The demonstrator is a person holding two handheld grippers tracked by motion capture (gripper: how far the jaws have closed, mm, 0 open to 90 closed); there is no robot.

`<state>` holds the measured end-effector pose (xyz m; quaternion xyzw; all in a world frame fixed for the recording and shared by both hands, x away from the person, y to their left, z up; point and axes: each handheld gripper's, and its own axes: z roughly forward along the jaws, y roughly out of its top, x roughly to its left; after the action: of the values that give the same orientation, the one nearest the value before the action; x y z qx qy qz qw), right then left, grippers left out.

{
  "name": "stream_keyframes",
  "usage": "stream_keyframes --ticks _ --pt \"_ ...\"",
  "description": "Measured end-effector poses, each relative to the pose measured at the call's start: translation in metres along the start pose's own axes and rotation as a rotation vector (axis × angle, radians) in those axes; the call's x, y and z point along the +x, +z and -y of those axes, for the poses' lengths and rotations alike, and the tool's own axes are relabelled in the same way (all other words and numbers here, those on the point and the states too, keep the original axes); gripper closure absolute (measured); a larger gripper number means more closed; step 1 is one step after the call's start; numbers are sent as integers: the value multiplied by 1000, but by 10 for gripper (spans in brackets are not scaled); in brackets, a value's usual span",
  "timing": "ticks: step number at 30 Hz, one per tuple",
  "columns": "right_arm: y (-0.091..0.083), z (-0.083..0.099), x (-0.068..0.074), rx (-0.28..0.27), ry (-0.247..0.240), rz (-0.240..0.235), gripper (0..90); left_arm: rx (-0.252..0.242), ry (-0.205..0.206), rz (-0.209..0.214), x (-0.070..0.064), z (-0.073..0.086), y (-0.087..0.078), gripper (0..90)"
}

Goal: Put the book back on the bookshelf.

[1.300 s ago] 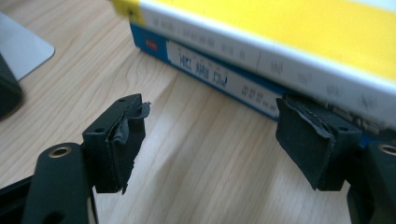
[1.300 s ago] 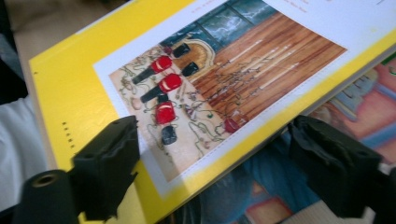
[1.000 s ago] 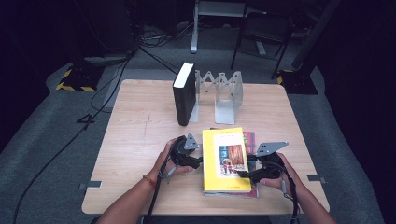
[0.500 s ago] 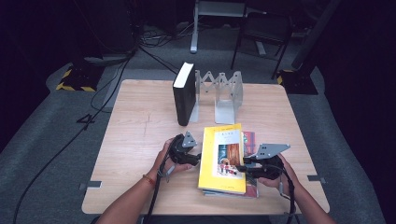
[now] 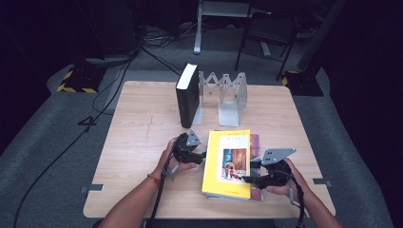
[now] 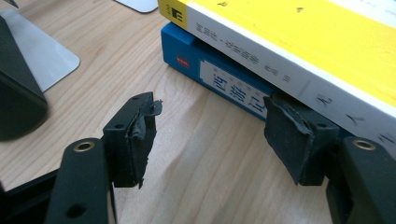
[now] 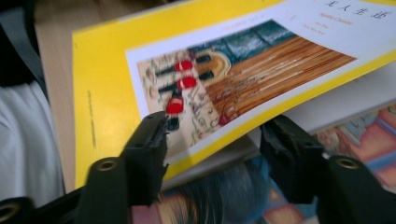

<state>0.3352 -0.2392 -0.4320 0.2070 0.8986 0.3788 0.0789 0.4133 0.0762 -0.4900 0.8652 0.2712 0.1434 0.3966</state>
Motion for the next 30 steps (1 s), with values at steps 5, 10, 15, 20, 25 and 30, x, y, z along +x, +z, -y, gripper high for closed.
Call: stream_keyframes --ticks 5,10,15,20,25,30 --pt "-19 18 24 25 -66 -14 394 14 39 18 -8 3 -4 336" --pt "-19 21 39 104 -113 -45 546 17 54 11 -11 2 -7 352" --pt "-18 19 37 134 -95 -81 646 14 56 15 -11 2 -7 369" --pt "-18 18 40 182 -132 -86 636 17 60 18 -12 2 -7 374" --pt "-14 12 42 210 -127 -99 554 15 70 20 -15 0 -6 392" --pt "-10 13 32 143 -23 -143 375 15 64 30 -13 1 -5 388"
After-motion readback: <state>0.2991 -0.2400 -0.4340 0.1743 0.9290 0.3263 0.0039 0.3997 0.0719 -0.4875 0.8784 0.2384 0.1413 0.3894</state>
